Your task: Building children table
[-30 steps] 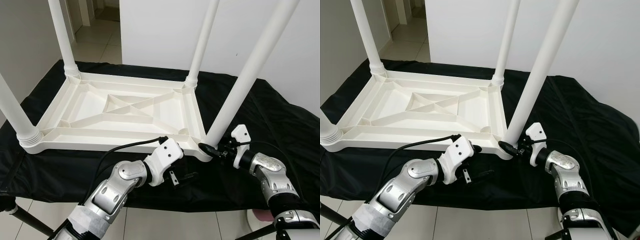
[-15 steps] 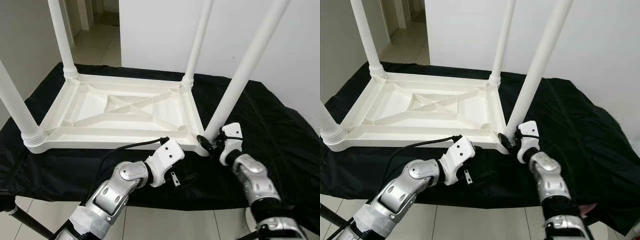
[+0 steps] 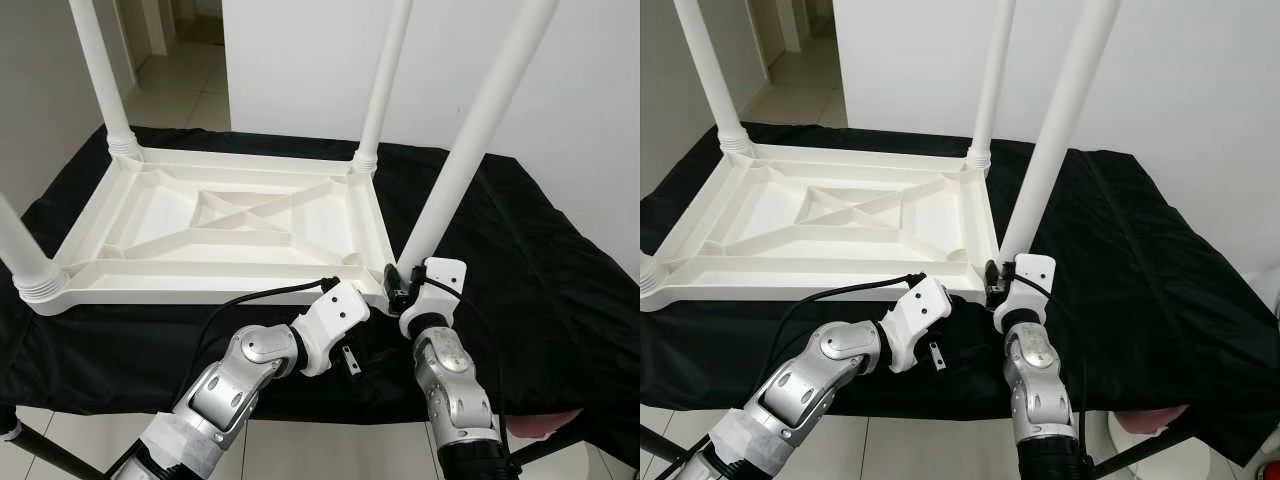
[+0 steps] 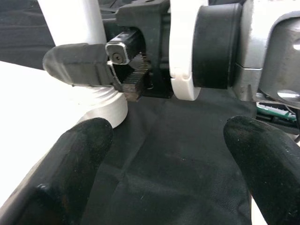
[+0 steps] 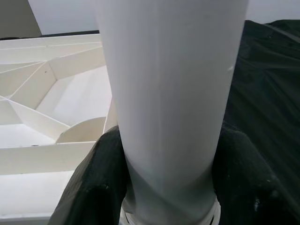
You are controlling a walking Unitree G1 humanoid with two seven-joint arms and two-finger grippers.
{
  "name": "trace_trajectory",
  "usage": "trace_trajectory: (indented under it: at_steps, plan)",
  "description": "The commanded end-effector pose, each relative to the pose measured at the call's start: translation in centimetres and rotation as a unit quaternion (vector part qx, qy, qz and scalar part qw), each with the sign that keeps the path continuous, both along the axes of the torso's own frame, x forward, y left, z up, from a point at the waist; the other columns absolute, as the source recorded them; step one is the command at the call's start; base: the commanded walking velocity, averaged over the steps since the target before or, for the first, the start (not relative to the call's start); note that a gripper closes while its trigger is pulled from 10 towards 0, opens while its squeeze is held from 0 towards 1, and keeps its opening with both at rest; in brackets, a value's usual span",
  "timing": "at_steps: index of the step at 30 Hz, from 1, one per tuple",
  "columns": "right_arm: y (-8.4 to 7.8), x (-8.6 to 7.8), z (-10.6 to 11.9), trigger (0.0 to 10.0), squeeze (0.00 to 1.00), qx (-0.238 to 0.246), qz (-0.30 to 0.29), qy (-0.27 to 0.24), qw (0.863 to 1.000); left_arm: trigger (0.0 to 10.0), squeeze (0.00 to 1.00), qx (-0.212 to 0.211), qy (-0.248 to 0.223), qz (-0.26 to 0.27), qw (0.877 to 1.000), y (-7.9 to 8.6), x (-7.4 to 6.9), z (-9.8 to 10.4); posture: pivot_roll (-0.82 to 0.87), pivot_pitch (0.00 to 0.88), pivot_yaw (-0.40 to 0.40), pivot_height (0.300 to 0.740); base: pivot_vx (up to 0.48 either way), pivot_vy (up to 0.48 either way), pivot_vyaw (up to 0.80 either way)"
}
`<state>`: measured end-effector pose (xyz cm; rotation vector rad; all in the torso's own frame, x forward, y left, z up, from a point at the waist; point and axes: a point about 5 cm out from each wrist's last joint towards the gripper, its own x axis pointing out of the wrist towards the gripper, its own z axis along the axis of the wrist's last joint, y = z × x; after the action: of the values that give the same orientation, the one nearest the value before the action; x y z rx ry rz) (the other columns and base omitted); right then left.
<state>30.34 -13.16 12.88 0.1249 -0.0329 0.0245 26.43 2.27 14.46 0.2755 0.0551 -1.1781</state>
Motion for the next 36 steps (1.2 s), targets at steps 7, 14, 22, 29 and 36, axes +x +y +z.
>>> trace_trajectory:
  at_steps: [7,14,22,29,36]
  plan:
    - [0.5,-0.7,-1.0,10.0,1.0,0.01,0.033,0.037,0.999,10.0,0.0,0.008,0.0,-0.013,1.0,-0.4,-0.2,-0.3,0.05,0.004,-0.069,0.74,0.0,0.0,0.0]
    - [-1.1,-0.3,0.2,10.0,1.0,0.004,0.073,0.006,0.997,10.0,0.0,0.007,-0.001,-0.01,1.0,-0.4,-0.1,-0.3,0.06,0.001,-0.078,0.74,0.0,0.0,0.0]
    - [-2.8,-0.2,0.9,10.0,0.0,-0.047,0.203,-0.017,0.978,10.0,0.0,0.007,-0.002,-0.009,1.0,-0.3,-0.1,-0.3,0.05,0.0,-0.072,0.74,0.0,0.0,0.0]
    - [-4.9,0.0,0.9,10.0,0.0,-0.114,0.274,-0.007,0.955,10.0,0.0,0.007,-0.005,-0.009,1.0,-0.2,0.0,-0.2,0.06,0.0,-0.07,0.74,0.0,0.0,0.0]
    - [-7.4,1.5,0.5,10.0,0.0,-0.171,0.334,0.021,0.927,10.0,0.0,0.008,-0.006,-0.008,1.0,-0.1,0.2,-0.1,0.06,0.0,-0.06,0.74,0.0,0.0,0.0]
